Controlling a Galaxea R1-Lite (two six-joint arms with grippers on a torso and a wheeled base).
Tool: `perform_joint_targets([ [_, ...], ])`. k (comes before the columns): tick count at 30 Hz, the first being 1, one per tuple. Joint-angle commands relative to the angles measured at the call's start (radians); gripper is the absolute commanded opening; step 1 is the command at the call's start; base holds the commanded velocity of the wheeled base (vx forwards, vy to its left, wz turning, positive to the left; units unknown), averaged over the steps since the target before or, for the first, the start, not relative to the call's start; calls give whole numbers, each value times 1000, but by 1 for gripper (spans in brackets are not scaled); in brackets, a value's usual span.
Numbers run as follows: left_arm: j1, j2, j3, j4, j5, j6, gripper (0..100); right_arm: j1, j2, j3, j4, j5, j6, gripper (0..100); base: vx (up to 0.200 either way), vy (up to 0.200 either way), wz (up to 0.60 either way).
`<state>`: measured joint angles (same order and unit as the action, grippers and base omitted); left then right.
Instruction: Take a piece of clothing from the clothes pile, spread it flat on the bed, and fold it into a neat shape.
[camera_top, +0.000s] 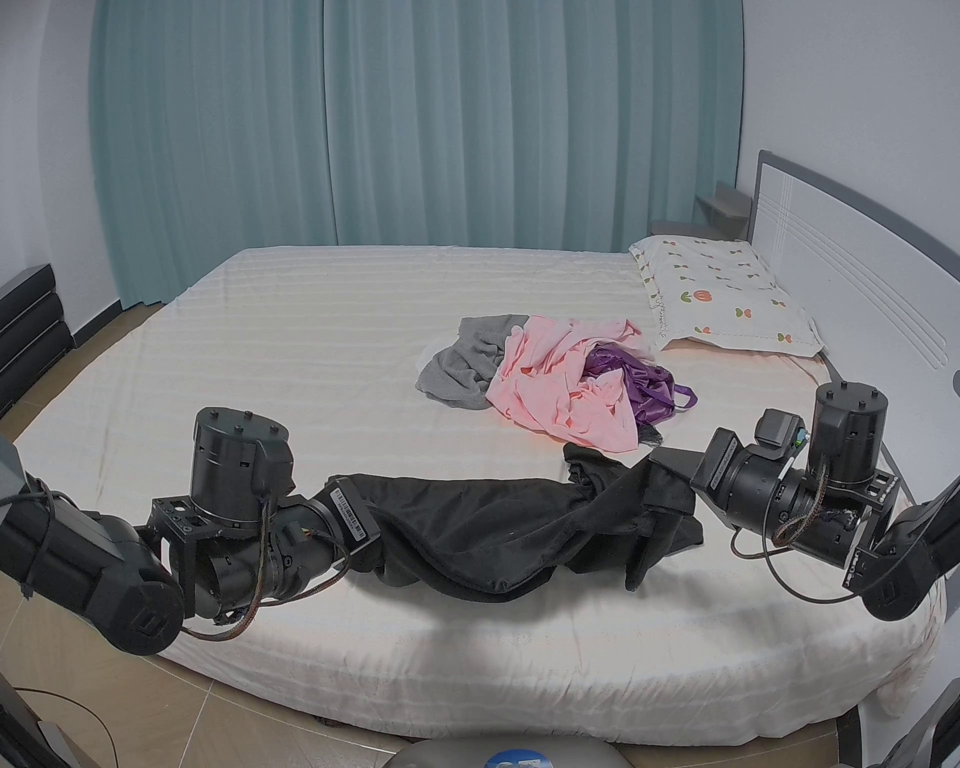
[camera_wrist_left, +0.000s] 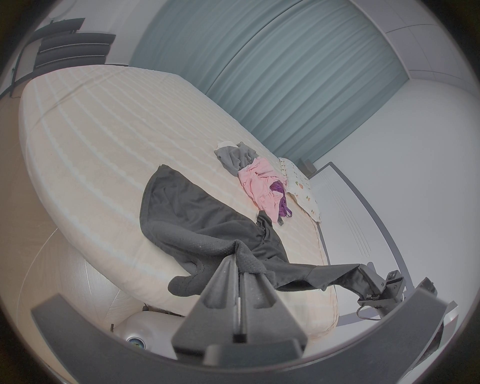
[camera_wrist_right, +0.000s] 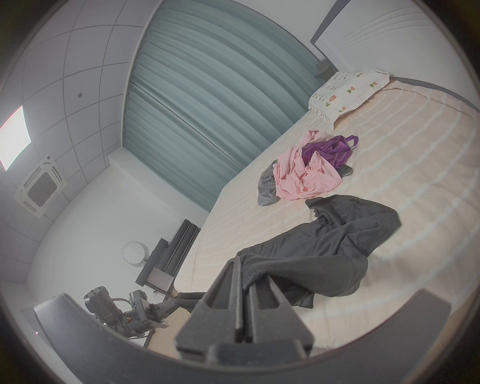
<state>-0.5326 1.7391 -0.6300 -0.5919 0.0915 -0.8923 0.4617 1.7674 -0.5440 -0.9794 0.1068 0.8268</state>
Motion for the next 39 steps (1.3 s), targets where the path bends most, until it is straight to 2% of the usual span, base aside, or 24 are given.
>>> perform_joint_targets([
  [1, 0, 0, -2, 0, 1, 0, 0, 0, -6, -1, -1, 1, 0, 0, 0, 0, 0],
  [7, 5, 3, -13, -8, 2, -23, 0, 0, -5, -7, -1, -1, 0, 0, 0, 0, 0],
  [15, 11, -1, -17, -20, 2, -40, 0, 0, 9, 3, -79, -6, 0, 0, 0, 200, 0],
  [39, 25, -3, -25, -22, 4, -40, 0, -9, 9, -8, -81, -9, 3, 0, 0, 200, 0],
])
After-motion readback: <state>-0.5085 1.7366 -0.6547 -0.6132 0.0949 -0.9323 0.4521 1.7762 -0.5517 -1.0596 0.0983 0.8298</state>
